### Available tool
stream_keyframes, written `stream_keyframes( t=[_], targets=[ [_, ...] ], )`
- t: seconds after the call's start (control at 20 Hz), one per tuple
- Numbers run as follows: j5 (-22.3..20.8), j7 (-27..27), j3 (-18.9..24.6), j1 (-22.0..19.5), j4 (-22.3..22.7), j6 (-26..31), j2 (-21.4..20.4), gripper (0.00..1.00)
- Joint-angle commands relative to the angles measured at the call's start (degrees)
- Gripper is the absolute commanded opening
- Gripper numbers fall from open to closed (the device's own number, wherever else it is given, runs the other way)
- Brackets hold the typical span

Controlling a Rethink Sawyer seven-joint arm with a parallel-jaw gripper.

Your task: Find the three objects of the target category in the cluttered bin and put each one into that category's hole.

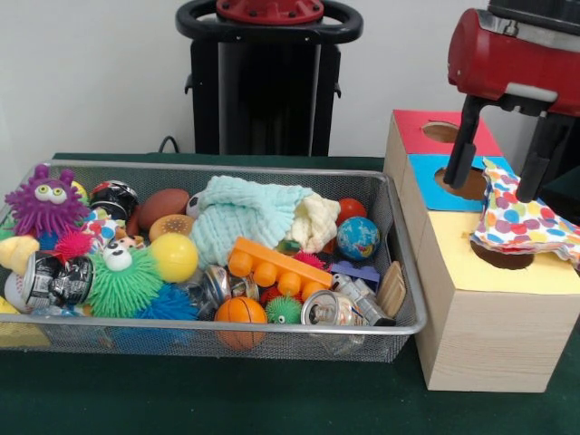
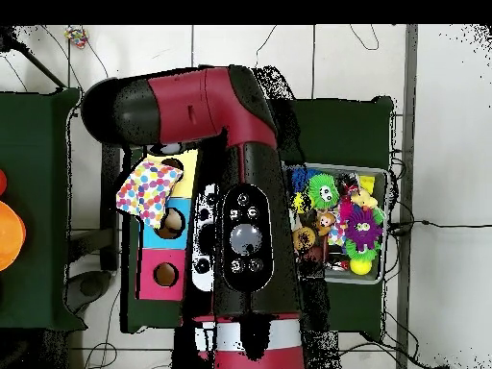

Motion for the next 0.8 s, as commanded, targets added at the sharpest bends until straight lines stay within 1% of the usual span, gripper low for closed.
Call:
stream_keyframes(
  t=[0.05,0.4,0.55,0.8],
  targets=[
    [-2.2,-3.9,1.7,-2.0,7.6,-2.0,1.1,1.0],
    [-4.4,-3.8,0.6,-1.0,8.2,-3.7,1.5,1.0],
    [-4.7,-3.5,0.5,-0.8,8.6,-4.4,1.5,1.0],
    [-5.7,-3.1,0.3,-0.4,7.7,-3.9,2.0,1.0]
  ],
)
